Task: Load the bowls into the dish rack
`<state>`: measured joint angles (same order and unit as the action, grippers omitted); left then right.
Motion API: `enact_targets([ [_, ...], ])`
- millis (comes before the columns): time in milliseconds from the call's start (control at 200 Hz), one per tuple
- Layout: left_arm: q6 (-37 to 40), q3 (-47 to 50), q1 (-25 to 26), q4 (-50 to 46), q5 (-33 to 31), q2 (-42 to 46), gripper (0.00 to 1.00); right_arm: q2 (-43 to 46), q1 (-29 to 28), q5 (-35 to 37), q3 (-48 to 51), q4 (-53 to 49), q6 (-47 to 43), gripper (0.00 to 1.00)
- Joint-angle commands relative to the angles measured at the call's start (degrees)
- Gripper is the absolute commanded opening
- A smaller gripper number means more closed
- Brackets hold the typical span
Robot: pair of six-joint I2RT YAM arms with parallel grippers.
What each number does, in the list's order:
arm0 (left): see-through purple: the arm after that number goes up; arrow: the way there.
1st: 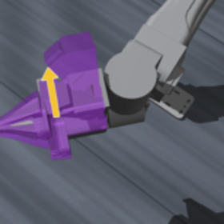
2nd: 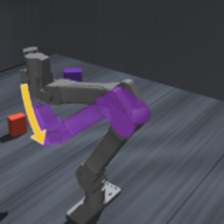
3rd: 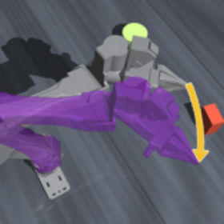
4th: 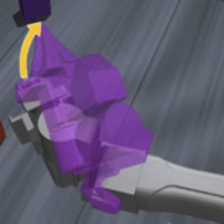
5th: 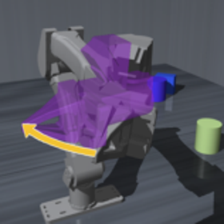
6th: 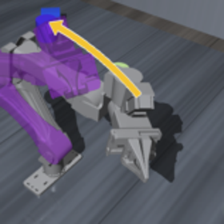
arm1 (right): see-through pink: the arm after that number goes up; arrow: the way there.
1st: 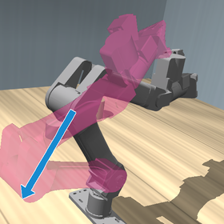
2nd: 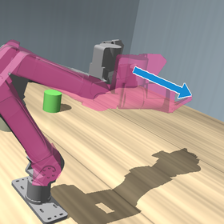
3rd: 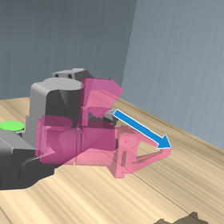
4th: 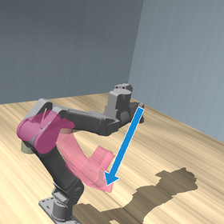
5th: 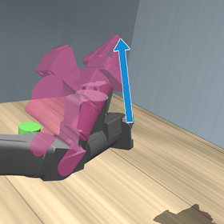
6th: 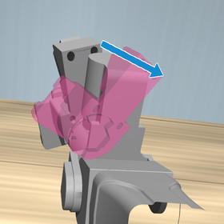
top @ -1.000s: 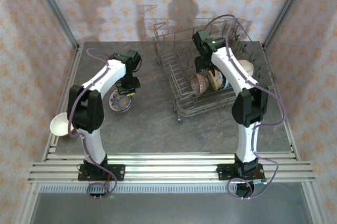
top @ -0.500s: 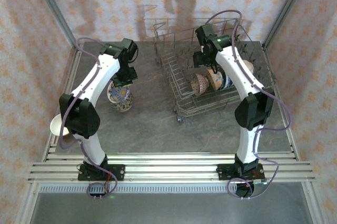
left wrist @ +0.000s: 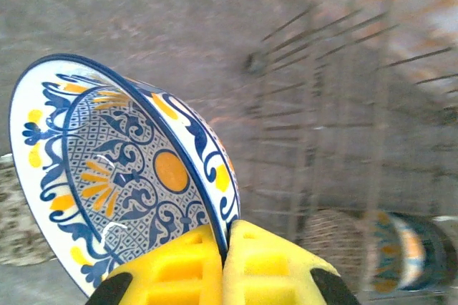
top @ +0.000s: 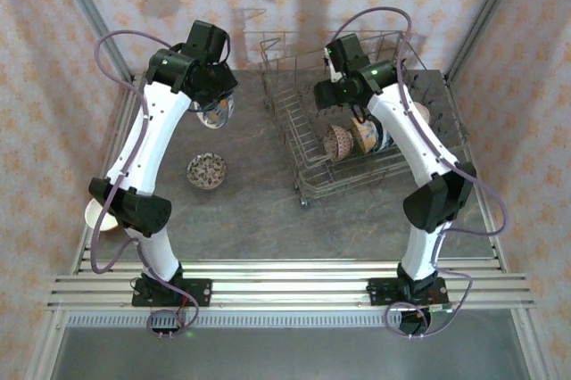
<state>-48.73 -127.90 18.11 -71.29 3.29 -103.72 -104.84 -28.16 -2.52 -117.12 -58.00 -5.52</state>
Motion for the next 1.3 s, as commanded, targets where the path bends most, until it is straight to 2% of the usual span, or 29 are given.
enact_targets([
  [0,-7.9,-1.3,1.5,8.2,-4.1,1.1,0.00,4.6,-4.1,-4.0,2.7,8.0,-2.9,0.72],
  [110,-12.2,-1.1,2.6,14.6,-5.2,1.2,0.00,6.0,-7.5,-5.4,5.0,13.9,-3.0,0.72],
  [325,-17.7,-4.7,3.9,18.8,-3.6,-1.9,0.00,6.0,-10.7,-9.3,9.0,27.3,2.7,0.70],
  [475,-19.1,-7.5,4.2,19.1,-2.6,-4.0,0.00,4.3,-13.6,-7.3,10.6,34.3,3.1,0.70],
  [631,-19.5,-10.3,4.5,18.5,-1.5,-5.2,0.00,2.5,-14.2,-4.4,12.4,41.5,3.5,0.69],
  [696,-19.6,-11.2,4.7,18.3,-1.3,-6.0,0.00,1.0,-14.4,-0.3,11.8,42.6,3.6,0.67],
  [846,-19.8,-11.9,4.7,17.9,-1.0,-7.0,0.00,-2.5,-14.8,9.4,10.4,44.2,4.0,0.57],
  [1156,-20.1,-11.7,4.7,17.6,0.6,-7.3,0.00,-3.0,-16.8,19.2,16.1,58.7,1.8,0.38],
  [1236,-19.7,-11.7,4.7,17.5,0.7,-7.3,0.00,-2.2,-17.6,21.4,18.0,62.3,0.9,0.30],
  [1296,-19.5,-11.3,4.5,17.5,1.0,-7.2,0.00,-1.9,-17.9,24.1,18.3,62.9,1.1,0.20],
])
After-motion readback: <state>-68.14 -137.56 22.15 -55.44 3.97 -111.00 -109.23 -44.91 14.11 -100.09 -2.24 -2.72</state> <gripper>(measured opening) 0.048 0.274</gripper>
